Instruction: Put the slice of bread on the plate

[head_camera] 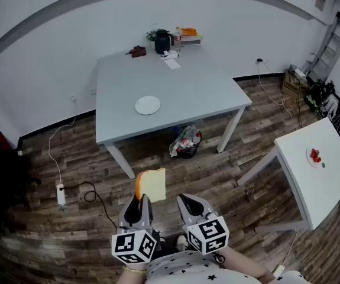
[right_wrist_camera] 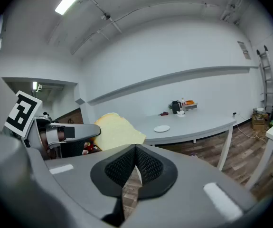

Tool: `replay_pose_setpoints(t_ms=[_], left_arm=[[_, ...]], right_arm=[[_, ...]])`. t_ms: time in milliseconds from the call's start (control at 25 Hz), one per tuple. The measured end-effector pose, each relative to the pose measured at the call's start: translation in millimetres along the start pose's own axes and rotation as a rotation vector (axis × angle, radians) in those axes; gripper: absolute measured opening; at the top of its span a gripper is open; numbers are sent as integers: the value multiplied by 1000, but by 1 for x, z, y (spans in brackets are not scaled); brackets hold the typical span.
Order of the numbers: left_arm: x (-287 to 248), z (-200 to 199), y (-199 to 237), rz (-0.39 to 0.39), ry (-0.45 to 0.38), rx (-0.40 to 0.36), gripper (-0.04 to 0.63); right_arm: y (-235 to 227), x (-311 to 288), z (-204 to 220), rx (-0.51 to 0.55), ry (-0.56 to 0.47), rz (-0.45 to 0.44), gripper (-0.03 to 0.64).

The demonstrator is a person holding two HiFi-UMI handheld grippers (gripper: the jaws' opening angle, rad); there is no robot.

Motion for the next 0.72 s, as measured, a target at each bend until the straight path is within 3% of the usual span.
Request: replay_pose_setpoints(t_ms=[280, 720], left_arm=[[-14, -4, -12, -9, -8, 7, 89], [-72, -30, 10, -15, -1, -3, 89]], right_arm=[[-20, 0, -5, 10, -5, -8, -3], [-46, -53, -38, 15, -2, -4, -3]])
Point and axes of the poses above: the fingertips, and each gripper's own axes: x backward along the fingers, y to its left, z out of its underside, the point moved 10 cm from there along x, backward along the fingers, and after that the axes turned 13 degrees about y, right-handed, at the moved point
